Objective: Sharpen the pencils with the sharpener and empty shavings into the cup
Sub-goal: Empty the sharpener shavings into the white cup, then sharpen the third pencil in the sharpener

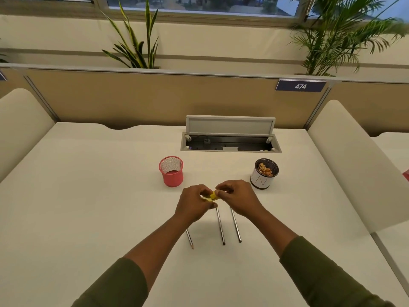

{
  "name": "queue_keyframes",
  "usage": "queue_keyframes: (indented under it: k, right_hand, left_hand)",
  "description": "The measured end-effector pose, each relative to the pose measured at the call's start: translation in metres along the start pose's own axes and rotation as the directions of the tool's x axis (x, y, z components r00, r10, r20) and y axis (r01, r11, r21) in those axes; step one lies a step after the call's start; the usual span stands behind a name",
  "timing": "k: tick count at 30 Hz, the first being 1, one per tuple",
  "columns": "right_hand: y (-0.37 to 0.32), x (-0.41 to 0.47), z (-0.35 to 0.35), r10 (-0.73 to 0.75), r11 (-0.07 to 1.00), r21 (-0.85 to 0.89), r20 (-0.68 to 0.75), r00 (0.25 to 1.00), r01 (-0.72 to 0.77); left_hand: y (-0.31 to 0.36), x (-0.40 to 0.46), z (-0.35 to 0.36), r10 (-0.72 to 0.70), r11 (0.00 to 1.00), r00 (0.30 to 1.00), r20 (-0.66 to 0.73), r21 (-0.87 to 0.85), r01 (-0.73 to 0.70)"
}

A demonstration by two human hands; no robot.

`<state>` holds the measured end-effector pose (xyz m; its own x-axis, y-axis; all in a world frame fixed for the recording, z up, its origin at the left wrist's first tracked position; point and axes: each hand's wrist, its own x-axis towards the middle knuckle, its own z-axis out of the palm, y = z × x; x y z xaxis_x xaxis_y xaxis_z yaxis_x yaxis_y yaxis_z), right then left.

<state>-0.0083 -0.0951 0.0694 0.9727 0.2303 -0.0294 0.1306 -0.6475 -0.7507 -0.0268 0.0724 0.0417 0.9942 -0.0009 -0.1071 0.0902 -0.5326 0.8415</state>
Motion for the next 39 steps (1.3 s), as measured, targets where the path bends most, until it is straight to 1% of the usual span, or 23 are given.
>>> queue_keyframes:
  k: [3,5,9,11,13,15,16,19,21,24,29,33,35,39]
  right_hand:
    - [0.001,0.002,0.003,-0.025,0.999,-0.037,-0.029,0.999,0.024]
    - [0.002,0.004,0.005,-0.014,1.0,-0.007,-0.046,0.999,0.014]
    - [0.011,0.008,0.013,0.066,0.994,0.095,-0.059,0.996,-0.06]
    - [0.017,0.008,0.018,0.121,0.981,0.161,-0.047,0.992,-0.112]
    - [0.023,0.008,0.026,0.183,0.967,0.185,-0.03,0.983,-0.174]
    - [0.031,0.006,0.036,0.238,0.964,0.133,-0.031,0.971,-0.232]
    - [0.036,0.006,0.042,0.264,0.962,0.077,-0.03,0.964,-0.261]
    - [0.049,0.002,0.058,0.327,0.923,-0.215,0.002,0.945,-0.319]
    - [0.054,-0.001,0.068,0.362,0.876,-0.351,0.027,0.932,-0.33]
    - [0.058,-0.003,0.077,0.4,0.838,-0.424,0.047,0.915,-0.344]
    - [0.055,0.001,0.083,0.435,0.827,-0.418,0.053,0.899,-0.376]
    - [0.053,0.001,0.079,0.453,0.853,-0.314,0.047,0.89,-0.417]
    - [0.053,-0.001,0.071,0.416,0.882,-0.258,0.038,0.908,-0.394]
    - [0.054,-0.009,0.046,0.31,0.943,-0.144,0.044,0.95,-0.301]
  left_hand:
    - [-0.005,-0.003,0.003,-0.028,0.999,0.999,-0.027,-0.047,0.027]
    - [-0.007,-0.005,0.005,-0.043,0.996,0.999,-0.027,-0.085,0.04]
    - [-0.013,-0.005,0.005,-0.058,0.992,0.998,-0.03,-0.115,0.054]
    - [-0.017,-0.005,0.002,-0.058,0.992,0.998,-0.029,-0.115,0.055]
    - [-0.022,-0.004,-0.001,-0.061,0.993,0.997,-0.037,-0.107,0.057]
    - [-0.029,-0.003,-0.004,-0.071,0.994,0.996,-0.05,-0.089,0.066]
    - [-0.033,-0.002,-0.006,-0.083,0.994,0.995,-0.056,-0.081,0.078]
    - [-0.041,0.0,-0.009,-0.108,0.993,0.992,-0.065,-0.052,0.105]
    - [-0.046,0.001,-0.01,-0.115,0.993,0.991,-0.061,-0.039,0.113]
    - [-0.051,0.004,-0.01,-0.124,0.992,0.991,-0.052,-0.032,0.123]
    - [-0.057,0.009,-0.01,-0.117,0.993,0.993,-0.032,-0.021,0.116]
    - [-0.057,0.012,-0.011,-0.105,0.994,0.994,-0.031,-0.016,0.104]
    - [-0.056,0.013,-0.011,-0.106,0.994,0.994,-0.025,-0.019,0.105]
    - [-0.057,0.015,-0.01,-0.095,0.995,0.995,-0.02,-0.005,0.095]
